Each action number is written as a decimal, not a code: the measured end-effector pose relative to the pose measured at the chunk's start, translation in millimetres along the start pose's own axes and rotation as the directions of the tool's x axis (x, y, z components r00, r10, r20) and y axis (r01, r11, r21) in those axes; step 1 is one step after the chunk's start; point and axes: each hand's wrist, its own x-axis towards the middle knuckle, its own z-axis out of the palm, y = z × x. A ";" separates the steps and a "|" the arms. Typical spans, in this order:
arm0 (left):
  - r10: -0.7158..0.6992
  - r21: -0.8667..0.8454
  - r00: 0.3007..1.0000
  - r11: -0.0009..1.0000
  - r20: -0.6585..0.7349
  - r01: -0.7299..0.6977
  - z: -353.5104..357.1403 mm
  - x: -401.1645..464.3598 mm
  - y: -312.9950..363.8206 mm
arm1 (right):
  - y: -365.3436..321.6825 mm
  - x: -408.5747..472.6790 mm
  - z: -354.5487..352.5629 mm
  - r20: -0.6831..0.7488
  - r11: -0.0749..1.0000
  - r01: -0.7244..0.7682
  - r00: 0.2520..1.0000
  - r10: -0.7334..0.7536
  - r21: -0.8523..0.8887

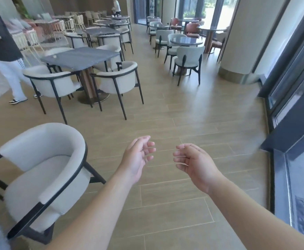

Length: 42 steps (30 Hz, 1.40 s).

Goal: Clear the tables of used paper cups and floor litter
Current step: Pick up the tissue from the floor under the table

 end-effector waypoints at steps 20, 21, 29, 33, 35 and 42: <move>0.036 0.026 0.980 0.999 -0.197 -0.032 -39.4 224.0 65.2 | -44.1 266.2 69.3 0.180 0.997 -0.073 0.981 0.070 0.011; 0.044 0.032 0.975 0.999 -0.216 -0.038 -36.9 238.5 68.1 | -47.4 283.9 69.8 0.194 0.997 -0.078 0.978 0.074 0.012; 0.074 0.051 0.938 0.997 -0.339 -0.060 -6.0 347.4 95.0 | -90.4 414.0 64.7 0.327 0.990 -0.120 0.935 0.138 -0.075; 0.095 0.038 0.924 0.995 -0.371 -0.087 0.3 384.1 103.9 | -106.9 468.5 66.0 0.352 0.989 -0.120 0.925 0.145 -0.091; 0.083 0.028 0.917 0.997 -0.390 -0.078 -1.5 398.3 104.4 | -109.6 489.1 72.2 0.359 0.986 -0.132 0.919 0.160 -0.101; 0.069 -0.022 0.866 0.996 -0.495 -0.092 -43.1 446.8 115.7 | -94.8 547.9 123.5 0.395 0.966 -0.187 0.885 0.246 -0.181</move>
